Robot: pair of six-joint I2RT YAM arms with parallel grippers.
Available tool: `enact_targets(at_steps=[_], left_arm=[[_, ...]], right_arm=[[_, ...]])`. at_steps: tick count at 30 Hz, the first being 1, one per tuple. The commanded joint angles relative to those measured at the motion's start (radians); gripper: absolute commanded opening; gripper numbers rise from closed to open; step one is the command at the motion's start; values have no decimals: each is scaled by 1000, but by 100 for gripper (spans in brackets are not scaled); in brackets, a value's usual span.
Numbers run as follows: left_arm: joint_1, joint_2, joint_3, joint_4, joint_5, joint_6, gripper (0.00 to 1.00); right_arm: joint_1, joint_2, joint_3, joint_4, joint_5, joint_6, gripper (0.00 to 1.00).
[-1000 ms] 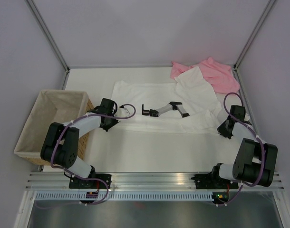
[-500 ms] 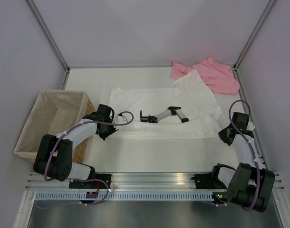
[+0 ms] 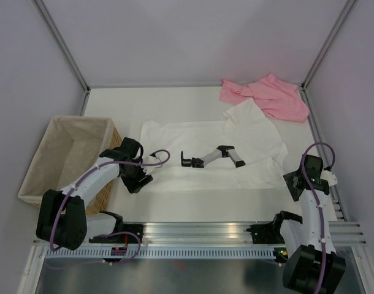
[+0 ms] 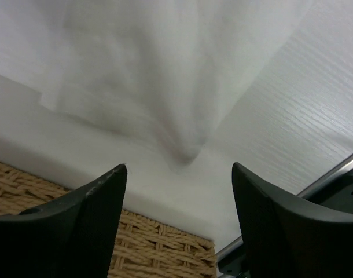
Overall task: Roll the t-shirts
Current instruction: Fold the tshirt
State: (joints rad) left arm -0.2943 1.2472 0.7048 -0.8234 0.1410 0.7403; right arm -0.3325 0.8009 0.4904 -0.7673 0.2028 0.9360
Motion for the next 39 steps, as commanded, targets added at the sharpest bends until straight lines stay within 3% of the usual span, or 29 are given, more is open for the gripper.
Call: enact_targets(at_steps=[1,4,11,15,19,27,32,36,39], left_arm=[[3,-20,179,-85,55,-25,81],[15,46,396,-48,75,-167,87],[66,457,794,112,-72,-484,84],[115,729,1014,115,-95,-574,83],[144,855,1093,116,-70,-620,81],[184,1003,1173,122,-20,-671,80],[213,1028,1170,138,-3,-679,75],[221,1034,1164,153,45,-661,61],[221,1038,1161,162,49,-657,58]], right_arm=[[-7,-34,118,-34,153,15,69],[-7,29,239,110,165,-119,74],[96,366,524,517,-26,-498,69],[127,735,742,476,-198,-657,69],[136,989,966,405,-298,-709,68],[171,1306,1155,395,-339,-818,70],[197,1397,1212,395,-398,-853,70],[216,1448,1217,372,-378,-882,66],[217,1440,1189,376,-408,-890,64]])
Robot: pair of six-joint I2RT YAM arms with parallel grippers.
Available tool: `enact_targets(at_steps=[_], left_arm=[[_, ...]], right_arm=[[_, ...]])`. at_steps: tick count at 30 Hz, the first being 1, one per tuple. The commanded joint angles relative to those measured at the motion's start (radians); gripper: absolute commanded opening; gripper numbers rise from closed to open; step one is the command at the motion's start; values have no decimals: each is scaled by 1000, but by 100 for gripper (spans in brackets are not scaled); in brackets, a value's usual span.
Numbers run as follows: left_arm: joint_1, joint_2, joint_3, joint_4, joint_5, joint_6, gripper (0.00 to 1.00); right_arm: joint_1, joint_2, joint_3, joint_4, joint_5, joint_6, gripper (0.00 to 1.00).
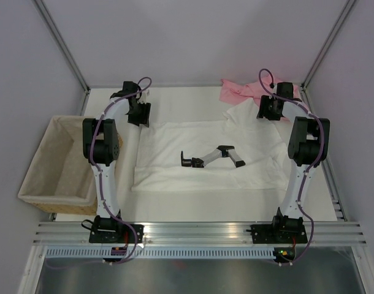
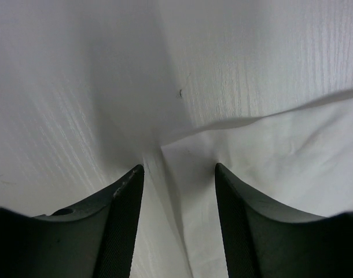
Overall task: Roll the t-shirts
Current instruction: Fold the tshirt
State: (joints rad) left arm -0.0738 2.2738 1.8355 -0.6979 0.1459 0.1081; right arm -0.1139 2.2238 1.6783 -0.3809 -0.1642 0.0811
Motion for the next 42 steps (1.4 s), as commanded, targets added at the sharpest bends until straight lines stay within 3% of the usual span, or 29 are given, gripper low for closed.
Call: enact_targets(at_steps=[1,5,7,8,10,11,16,30,42], left_arm=[[0,12,28,40,50,-24,56],[0,7,10,43,95,-19,47],[0,-5,1,44,121,-16,34],[2,-10,-2,44,132,-19,18],[2,-40,-12,49,142,-21,3],[2,-51,-19,52,142,-18,2],[5,-183,-112,113,124,14,2],[40,-453,-429,159,138,134,2],[46,-557,-642,153,179,228,2]], right_arm=[[-1,11,-6,-3,-47,-37,58],[-1,-27,-45,11,-70,-32,37],[-1,-39,-55,14,-64,-14,22],[-1,-58,-63,14,-52,-6,11],[-1,-87,-77,29,-40,11,3],[-1,-126,-86,40,-40,26,1],[-1,-295,-173,69,-18,39,0],[-89,-719,-672,143,107,143,0],[-93,-845,-933,166,97,229,0]])
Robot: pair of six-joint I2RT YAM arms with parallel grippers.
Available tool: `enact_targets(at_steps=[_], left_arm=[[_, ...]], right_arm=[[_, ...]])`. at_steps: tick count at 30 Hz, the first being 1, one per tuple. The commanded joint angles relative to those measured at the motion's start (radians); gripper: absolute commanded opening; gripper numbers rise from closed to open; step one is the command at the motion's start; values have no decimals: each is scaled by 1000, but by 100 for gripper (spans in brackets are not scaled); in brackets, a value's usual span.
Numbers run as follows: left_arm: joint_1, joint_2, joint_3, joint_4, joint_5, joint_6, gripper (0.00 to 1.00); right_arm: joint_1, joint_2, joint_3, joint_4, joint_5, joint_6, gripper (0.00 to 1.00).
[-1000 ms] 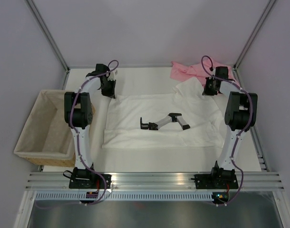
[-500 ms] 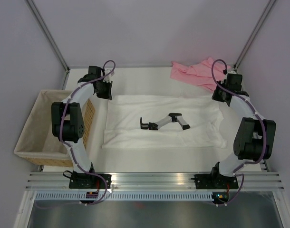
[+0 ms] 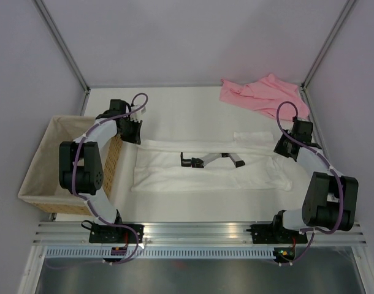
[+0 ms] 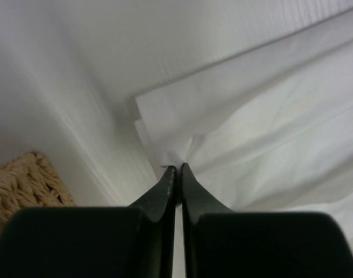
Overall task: Roll the t-shirts
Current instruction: Fold the tshirt
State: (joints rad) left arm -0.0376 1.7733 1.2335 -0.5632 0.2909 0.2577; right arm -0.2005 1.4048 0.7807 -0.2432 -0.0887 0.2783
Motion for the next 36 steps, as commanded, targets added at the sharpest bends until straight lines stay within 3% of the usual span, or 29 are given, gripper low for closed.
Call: enact_targets(at_steps=[1,2,3,4,7,9,14,17,25,36], left_arm=[[10,-67,-51,14,63,93,9],[10,-71,-60,2,85,109,16],[10,-71,-68,-16,124,135,35],[10,-78,-68,-27,143,146,43],[10,-77,-46,-35,182,147,58],[8,-60,-3,-35,163,126,60],[7,64,92,-29,51,81,59],[4,106,119,-32,22,54,52],[-38,135,101,-33,35,58,37],[-38,106,21,-63,-13,90,34]], right_arm=[[-5,-26,-56,30,18,32,0],[-5,-23,-64,39,11,33,0],[-5,-18,-78,47,3,35,1],[-5,-12,-83,51,-6,38,0],[-5,2,-90,71,-17,44,0],[-5,10,-89,73,-17,41,0],[-5,19,-89,81,-16,36,0],[-5,22,-87,79,-17,39,0],[-5,28,-84,78,-13,38,0],[-5,28,-77,67,3,33,0]])
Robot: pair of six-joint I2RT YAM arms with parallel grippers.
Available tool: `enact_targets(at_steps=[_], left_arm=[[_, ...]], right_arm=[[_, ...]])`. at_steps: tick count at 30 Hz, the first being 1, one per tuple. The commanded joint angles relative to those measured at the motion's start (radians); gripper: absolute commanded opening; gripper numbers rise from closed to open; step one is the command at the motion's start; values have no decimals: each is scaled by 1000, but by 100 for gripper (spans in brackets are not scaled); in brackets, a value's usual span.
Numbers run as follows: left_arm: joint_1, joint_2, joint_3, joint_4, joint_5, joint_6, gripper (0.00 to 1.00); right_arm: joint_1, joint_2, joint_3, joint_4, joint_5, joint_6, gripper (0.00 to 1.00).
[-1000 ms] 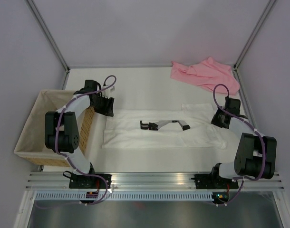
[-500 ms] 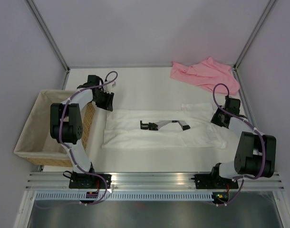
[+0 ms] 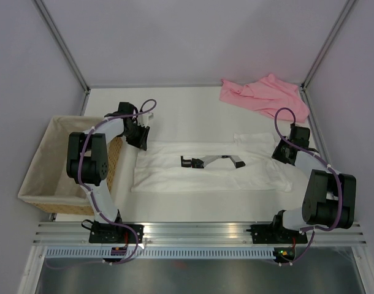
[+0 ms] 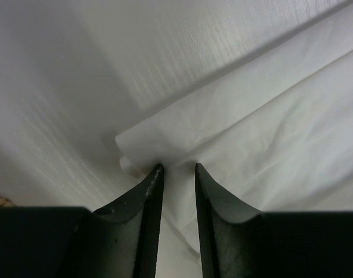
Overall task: Roll the t-shirts
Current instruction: Fold the tshirt
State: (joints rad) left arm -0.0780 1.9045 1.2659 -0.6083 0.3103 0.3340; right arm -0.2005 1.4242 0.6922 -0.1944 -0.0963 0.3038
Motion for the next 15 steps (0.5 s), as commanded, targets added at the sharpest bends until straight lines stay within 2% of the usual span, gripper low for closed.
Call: enact_targets(at_steps=[1,4,7,8,10,15], left_arm=[[3,-25,-14,-16,-36,16,34],[3,-32,-14,-21,-28,19,31],[3,-48,-16,-22,1,25,18],[3,-54,-17,-25,13,26,10],[3,-70,-17,-27,19,34,3],[4,-108,-14,-30,15,49,2]], right_arm=[[-5,5,12,15,10,8,0],[-5,1,12,13,15,6,0],[-5,-2,13,10,15,9,0],[-5,-4,15,10,14,8,0],[-5,-10,16,6,13,9,0],[-5,-30,27,-7,13,6,0]])
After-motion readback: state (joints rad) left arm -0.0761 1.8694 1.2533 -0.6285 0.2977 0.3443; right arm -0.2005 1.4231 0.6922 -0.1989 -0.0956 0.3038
